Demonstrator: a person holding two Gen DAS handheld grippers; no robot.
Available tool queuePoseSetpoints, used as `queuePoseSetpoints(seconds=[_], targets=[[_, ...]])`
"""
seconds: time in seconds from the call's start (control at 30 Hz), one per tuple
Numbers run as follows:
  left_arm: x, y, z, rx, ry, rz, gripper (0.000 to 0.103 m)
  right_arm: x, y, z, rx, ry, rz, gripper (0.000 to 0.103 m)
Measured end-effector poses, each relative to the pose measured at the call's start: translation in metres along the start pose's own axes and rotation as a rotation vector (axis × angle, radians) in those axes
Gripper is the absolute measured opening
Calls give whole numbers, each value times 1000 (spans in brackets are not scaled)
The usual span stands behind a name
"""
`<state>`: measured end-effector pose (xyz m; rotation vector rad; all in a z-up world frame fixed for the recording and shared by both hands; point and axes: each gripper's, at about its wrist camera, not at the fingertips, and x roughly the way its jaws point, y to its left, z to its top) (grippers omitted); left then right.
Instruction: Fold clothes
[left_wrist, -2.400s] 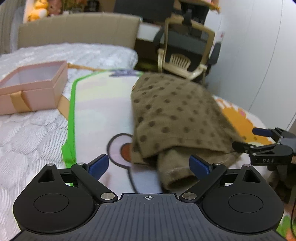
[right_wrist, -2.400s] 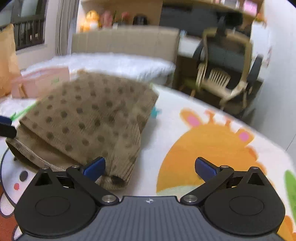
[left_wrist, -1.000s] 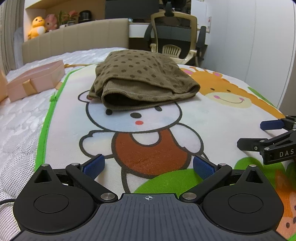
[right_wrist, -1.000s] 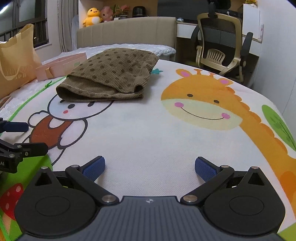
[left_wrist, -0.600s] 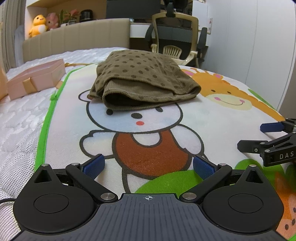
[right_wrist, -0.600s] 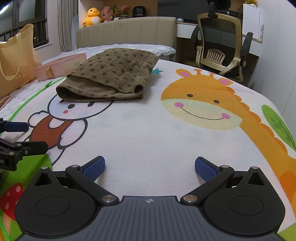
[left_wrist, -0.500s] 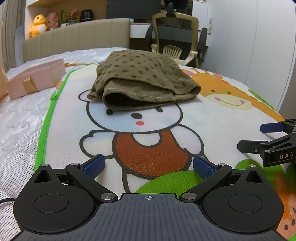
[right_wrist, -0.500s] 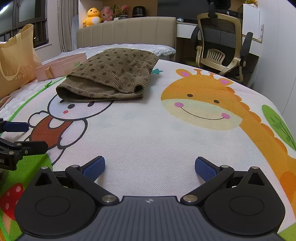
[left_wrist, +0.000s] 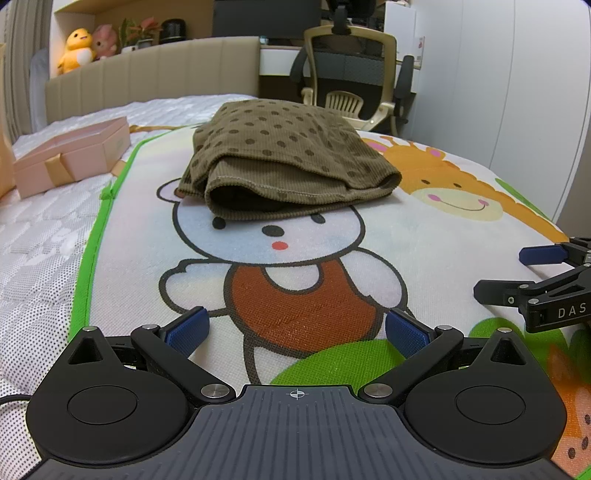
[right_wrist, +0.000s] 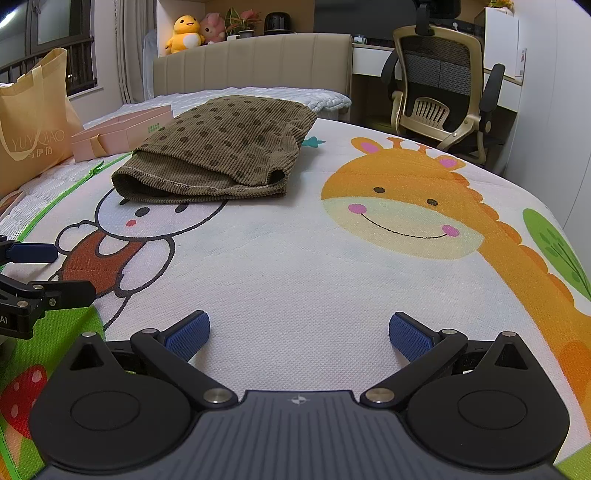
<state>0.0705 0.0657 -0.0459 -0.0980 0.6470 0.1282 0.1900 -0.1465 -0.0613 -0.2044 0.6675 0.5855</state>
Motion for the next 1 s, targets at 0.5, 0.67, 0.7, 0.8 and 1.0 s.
queuePoseSetpoints(seconds=[0.5,0.67,0.7,0.8,1.0], targets=[[-6,0,1,-10,-34,6,103,0,0,0,0,-1,-1,103],[-8,-2,0,5,-45,-5,103,0,0,0,0,-1,-1,103],[-9,-2,0,3,-46,-12,103,0,0,0,0,-1,-1,103],[-9,-2,-1,5,-46,-21,103,0,0,0,0,-1,-1,103],[-7,-5,0,24,-33,-17,103,1,0,0,1,-2,-2,103]])
